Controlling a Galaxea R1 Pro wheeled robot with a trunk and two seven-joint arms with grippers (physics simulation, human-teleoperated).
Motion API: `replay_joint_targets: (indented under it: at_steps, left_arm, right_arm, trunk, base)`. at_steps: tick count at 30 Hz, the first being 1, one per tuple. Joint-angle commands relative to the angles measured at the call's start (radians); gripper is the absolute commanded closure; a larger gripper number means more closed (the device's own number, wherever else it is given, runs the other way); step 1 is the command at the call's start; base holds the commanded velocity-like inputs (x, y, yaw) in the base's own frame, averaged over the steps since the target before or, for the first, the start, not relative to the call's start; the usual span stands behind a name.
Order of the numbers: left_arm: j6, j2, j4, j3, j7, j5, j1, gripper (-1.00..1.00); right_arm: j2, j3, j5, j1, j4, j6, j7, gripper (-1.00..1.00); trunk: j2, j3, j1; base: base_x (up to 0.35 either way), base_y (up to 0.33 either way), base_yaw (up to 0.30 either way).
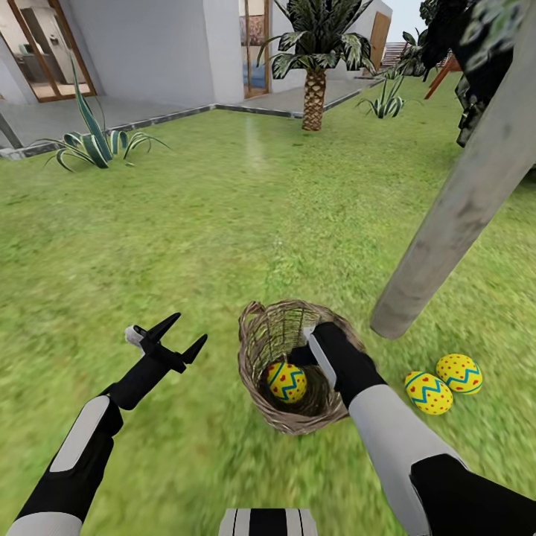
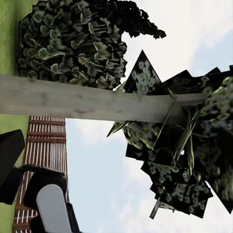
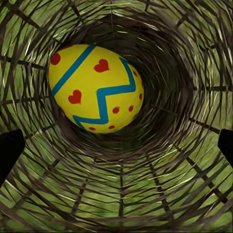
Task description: Take the three Easter eggs out of the wicker basket on the lawn in the garden, then place them on the lawn next to a single tree (choose any tree) so that all three eggs are next to the same tree and none are left in the basket.
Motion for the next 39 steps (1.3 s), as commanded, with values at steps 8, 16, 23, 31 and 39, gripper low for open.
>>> replay_joint_targets:
  at_steps: [8,16,23,31,39]
  left_arm:
    - [0.007,-0.001,0.000,0.001,-0.004,-0.002,0.000,-1.00]
    - [0.007,-0.001,0.000,0.001,-0.003,-0.002,0.000,-1.00]
    - [0.006,-0.001,0.001,0.001,-0.002,-0.003,0.000,-1.00]
    - [0.005,-0.001,0.001,0.001,-0.002,-0.004,0.000,-1.00]
    - [0.004,-0.001,-0.001,0.001,-0.003,-0.003,0.000,-1.00]
  right_arm:
    - [0.000,0.002,-0.006,0.000,0.035,-0.031,-0.010,-1.00]
    - [0.000,0.005,-0.005,0.000,0.029,-0.037,-0.015,-1.00]
    - [-0.007,0.156,0.005,0.000,0.031,-0.027,-0.017,-1.00]
    - [-0.012,0.393,0.009,-0.021,0.034,-0.019,-0.010,-1.00]
    - [-0.018,0.488,0.011,-0.036,-0.008,-0.025,0.000,-1.00]
  trunk:
    - [0.000,-0.001,0.000]
    - [0.000,-0.001,0.000]
    - [0.000,-0.001,0.000]
    - [0.000,-0.001,0.000]
    - [-0.001,-0.005,0.000]
  base:
    - [0.052,0.057,0.000]
    - [0.005,0.005,0.163]
    - [0.000,0.000,0.039]
    - [0.000,0.000,0.000]
    - [0.000,0.000,0.000]
